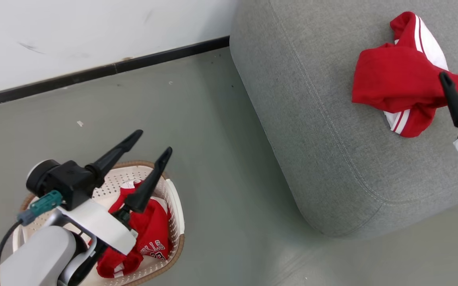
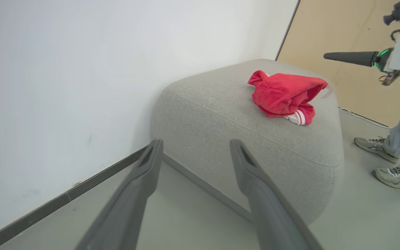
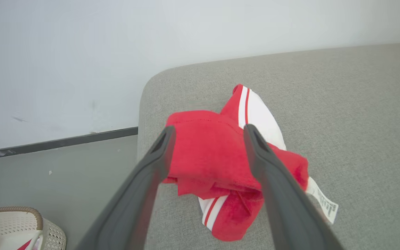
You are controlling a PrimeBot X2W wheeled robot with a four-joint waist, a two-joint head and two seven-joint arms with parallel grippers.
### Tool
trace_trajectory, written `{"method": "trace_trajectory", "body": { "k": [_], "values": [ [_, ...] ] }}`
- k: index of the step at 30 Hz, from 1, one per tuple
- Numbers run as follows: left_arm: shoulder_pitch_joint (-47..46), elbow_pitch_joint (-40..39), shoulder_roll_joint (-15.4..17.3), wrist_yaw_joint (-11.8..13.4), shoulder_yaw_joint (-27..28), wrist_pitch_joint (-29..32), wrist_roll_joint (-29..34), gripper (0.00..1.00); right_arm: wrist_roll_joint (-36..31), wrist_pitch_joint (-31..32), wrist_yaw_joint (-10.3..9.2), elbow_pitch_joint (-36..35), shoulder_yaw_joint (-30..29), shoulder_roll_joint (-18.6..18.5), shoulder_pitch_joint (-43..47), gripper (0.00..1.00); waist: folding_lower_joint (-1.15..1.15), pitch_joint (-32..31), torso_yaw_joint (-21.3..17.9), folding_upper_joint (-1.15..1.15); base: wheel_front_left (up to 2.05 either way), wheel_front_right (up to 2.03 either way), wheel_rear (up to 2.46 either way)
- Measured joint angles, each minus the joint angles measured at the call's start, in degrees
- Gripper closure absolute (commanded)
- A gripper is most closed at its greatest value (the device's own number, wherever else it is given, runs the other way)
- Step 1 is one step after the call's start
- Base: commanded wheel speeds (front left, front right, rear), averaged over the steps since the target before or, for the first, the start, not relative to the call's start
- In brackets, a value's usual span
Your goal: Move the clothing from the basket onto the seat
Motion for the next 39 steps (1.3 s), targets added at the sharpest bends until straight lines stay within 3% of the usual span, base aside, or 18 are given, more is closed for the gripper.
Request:
{"method": "trace_trajectory", "body": {
  "k": [8,21,39],
  "values": [
    [1.01,1.49,-0.07,2.03,3.33,-2.36,-1.15,0.00,3.96,-2.31,0.00,-3.94,-1.33,-0.38,0.63,0.00,0.00,-2.38,1.71,0.00,0.00,0.00,0.00],
    [3.80,3.98,-1.07,5.95,7.93,-3.82,-3.47,0.00,4.88,-4.31,0.00,-7.67,-2.34,-0.80,2.14,0.00,0.00,-6.10,5.71,0.00,0.00,0.00,0.00],
    [9.28,6.55,-2.64,8.09,12.51,-5.37,-5.36,0.00,2.68,-5.31,0.00,-12.09,-1.31,2.13,7.76,0.00,0.00,-10.64,13.30,0.00,0.00,0.00,0.00]
  ]
}}
